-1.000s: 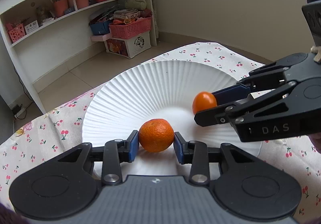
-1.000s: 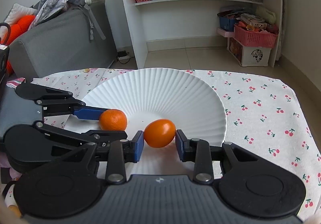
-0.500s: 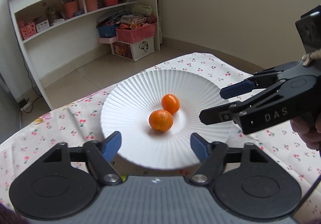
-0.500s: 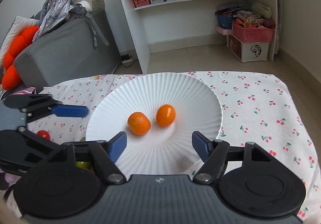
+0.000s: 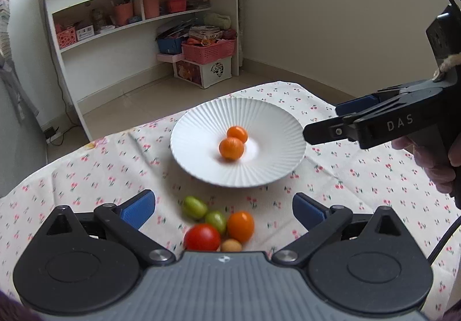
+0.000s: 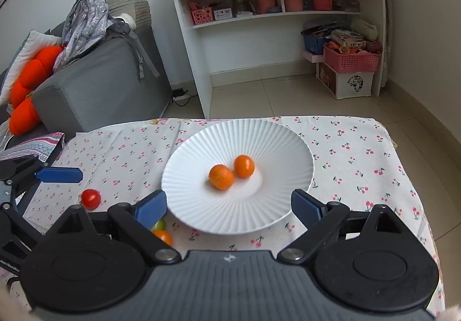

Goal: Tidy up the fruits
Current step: 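Withdraw both grippers from the plate back over the remaining fruits, then grasp the tan longan with the left gripper while the right gripper grasps a green tomato, then lower both fruits onto the white plate and open both grippers, then withdraw both grippers from the plate back over the table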

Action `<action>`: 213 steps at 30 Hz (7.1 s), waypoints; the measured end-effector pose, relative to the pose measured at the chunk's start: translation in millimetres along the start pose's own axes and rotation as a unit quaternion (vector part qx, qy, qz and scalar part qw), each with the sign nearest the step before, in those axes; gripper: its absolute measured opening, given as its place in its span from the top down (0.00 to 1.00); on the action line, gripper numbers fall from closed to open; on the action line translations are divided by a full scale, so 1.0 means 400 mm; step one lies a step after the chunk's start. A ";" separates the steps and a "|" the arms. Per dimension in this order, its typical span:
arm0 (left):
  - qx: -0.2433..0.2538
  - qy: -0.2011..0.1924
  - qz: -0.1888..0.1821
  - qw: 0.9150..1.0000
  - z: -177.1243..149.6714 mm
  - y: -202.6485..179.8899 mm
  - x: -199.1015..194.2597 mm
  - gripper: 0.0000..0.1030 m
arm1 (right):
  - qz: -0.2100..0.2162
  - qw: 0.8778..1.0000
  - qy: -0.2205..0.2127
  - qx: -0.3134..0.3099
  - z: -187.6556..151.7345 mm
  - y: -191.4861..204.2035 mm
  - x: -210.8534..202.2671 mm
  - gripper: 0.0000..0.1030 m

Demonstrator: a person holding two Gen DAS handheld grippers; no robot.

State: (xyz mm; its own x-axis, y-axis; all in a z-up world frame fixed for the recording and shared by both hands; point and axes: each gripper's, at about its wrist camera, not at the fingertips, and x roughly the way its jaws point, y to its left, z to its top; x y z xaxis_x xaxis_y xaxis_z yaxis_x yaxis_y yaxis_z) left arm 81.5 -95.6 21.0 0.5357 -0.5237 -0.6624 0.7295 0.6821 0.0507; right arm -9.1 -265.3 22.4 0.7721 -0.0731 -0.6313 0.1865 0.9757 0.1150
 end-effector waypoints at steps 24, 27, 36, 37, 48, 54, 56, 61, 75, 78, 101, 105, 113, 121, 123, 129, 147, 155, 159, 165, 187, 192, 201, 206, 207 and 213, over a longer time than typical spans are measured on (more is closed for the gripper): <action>-0.062 0.014 0.048 0.997 -0.222 0.086 -0.144 0.08 | 0.015 1.000 -0.010 -0.011 -0.116 0.167 -0.039 0.01; -0.076 0.023 0.052 0.995 -0.258 0.104 -0.136 0.08 | 0.016 1.000 0.002 -0.017 -0.148 0.177 -0.027 0.01; -0.092 0.059 0.051 0.993 -0.312 0.130 -0.105 0.08 | 0.012 0.998 0.054 -0.034 -0.215 0.204 0.010 0.02; -0.089 0.060 0.052 0.993 -0.317 0.128 -0.103 0.08 | 0.012 0.997 0.058 -0.039 -0.222 0.207 0.015 0.02; -0.034 0.092 0.029 0.995 -0.342 0.058 -0.049 0.08 | 0.011 0.994 0.101 -0.043 -0.252 0.210 0.069 0.17; -0.026 0.087 0.005 0.996 -0.331 0.022 -0.038 0.09 | 0.008 0.990 0.095 -0.102 -0.252 0.244 0.079 0.29; -0.028 0.084 -0.005 0.996 -0.328 0.014 -0.034 0.13 | 0.014 0.989 0.096 -0.112 -0.250 0.251 0.081 0.34; -0.028 0.074 -0.015 0.997 -0.318 -0.007 -0.024 0.22 | 0.015 0.990 0.095 -0.107 -0.241 0.251 0.095 0.44; -0.036 0.058 -0.025 0.997 -0.289 -0.027 -0.013 0.68 | 0.030 0.989 0.103 -0.104 -0.235 0.257 0.097 0.71; -0.036 0.058 -0.025 0.997 -0.287 -0.030 -0.012 0.76 | 0.029 0.989 0.104 -0.102 -0.235 0.253 0.097 0.75; -0.044 0.036 -0.013 0.998 -0.248 -0.027 -0.027 0.87 | 0.025 0.995 0.073 -0.063 -0.174 0.191 0.051 0.78; -0.053 0.027 -0.018 0.998 -0.220 -0.029 -0.026 0.87 | 0.008 0.997 0.056 -0.043 -0.148 0.157 0.047 0.78; -0.071 0.015 -0.021 0.997 -0.146 -0.024 0.010 0.87 | -0.013 0.999 0.027 -0.020 -0.095 0.089 0.057 0.78; -0.033 0.006 -0.003 0.999 -0.050 -0.017 0.099 0.87 | -0.026 0.999 0.018 -0.009 -0.055 0.028 0.090 0.78; -0.026 0.003 -0.001 1.000 -0.023 -0.009 0.123 0.87 | -0.028 0.999 0.016 -0.011 -0.048 0.013 0.102 0.78; -0.016 0.009 0.010 1.000 0.046 0.021 0.209 0.87 | -0.041 0.998 0.014 -0.035 -0.040 -0.017 0.143 0.78; -0.050 0.046 -0.017 0.998 0.173 0.079 0.405 0.87 | -0.040 0.997 0.010 -0.063 -0.023 -0.055 0.218 0.78; -0.041 0.055 -0.020 0.997 0.180 0.081 0.420 0.87 | -0.037 0.997 0.011 -0.066 -0.021 -0.050 0.227 0.78; -0.049 0.056 -0.020 0.997 0.184 0.083 0.424 0.86 | -0.037 0.997 0.008 -0.068 -0.023 -0.053 0.223 0.77; -0.053 0.047 -0.019 0.997 0.174 0.086 0.388 0.74 | -0.039 0.997 0.010 -0.063 -0.020 -0.062 0.205 0.61; -0.063 0.022 0.018 0.998 0.043 0.075 0.084 0.22 | -0.059 0.996 0.023 -0.070 -0.009 0.024 0.071 0.23; -0.081 0.016 0.022 0.996 -0.003 0.085 0.018 0.15 | -0.048 0.997 0.018 -0.058 -0.020 0.058 0.036 0.16; -0.119 0.007 0.036 0.992 -0.092 0.102 -0.074 0.08 | -0.033 0.997 0.014 -0.067 -0.049 0.128 -0.002 0.09; -0.130 0.014 0.050 0.990 -0.150 0.110 -0.096 0.08 | -0.024 0.998 0.000 -0.063 -0.072 0.163 -0.015 0.05; -0.130 0.016 0.054 0.990 -0.162 0.112 -0.097 0.08 | -0.023 0.998 -0.002 -0.063 -0.078 0.169 -0.017 0.05; -0.121 0.032 0.079 0.989 -0.233 0.129 -0.105 0.08 | -0.014 0.996 0.004 -0.088 -0.129 0.202 -0.002 0.04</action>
State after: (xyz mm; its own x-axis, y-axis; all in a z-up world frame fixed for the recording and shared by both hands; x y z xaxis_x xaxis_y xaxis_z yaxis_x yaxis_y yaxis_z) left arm 56.9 9.3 -18.2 0.6010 -0.3738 -0.7065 0.5116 0.8590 -0.0194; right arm -26.0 -175.7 -7.6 0.7635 -0.1006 -0.6379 0.0983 0.9944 -0.0393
